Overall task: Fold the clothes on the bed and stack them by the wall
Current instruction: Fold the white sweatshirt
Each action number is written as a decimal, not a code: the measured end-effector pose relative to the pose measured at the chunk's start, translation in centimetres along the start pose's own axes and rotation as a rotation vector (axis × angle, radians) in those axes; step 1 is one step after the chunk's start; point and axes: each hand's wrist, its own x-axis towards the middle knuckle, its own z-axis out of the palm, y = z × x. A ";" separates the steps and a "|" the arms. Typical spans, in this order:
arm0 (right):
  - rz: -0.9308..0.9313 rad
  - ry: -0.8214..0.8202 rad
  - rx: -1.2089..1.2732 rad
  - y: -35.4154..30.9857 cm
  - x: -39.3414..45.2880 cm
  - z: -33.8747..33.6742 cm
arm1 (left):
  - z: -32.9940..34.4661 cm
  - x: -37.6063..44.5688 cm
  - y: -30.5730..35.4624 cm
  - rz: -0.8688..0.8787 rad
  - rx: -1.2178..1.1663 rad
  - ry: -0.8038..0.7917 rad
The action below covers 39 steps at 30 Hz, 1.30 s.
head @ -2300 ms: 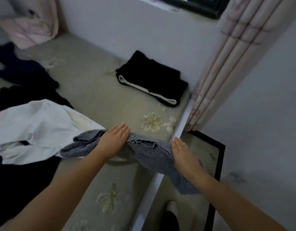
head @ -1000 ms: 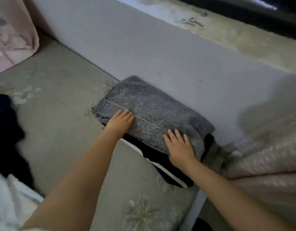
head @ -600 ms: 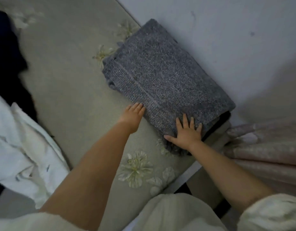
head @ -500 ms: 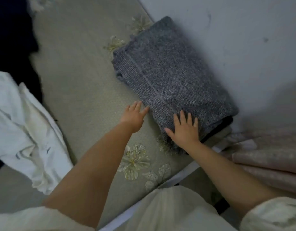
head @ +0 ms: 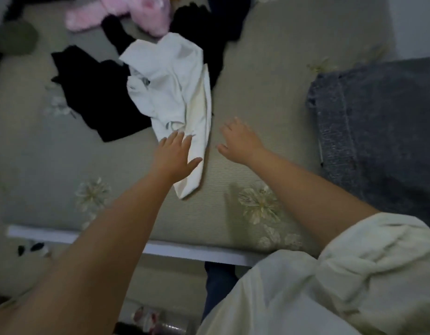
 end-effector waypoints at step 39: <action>0.401 0.463 -0.032 -15.6 12.1 22.4 | 28.6 7.1 -26.6 -0.098 -0.378 -0.050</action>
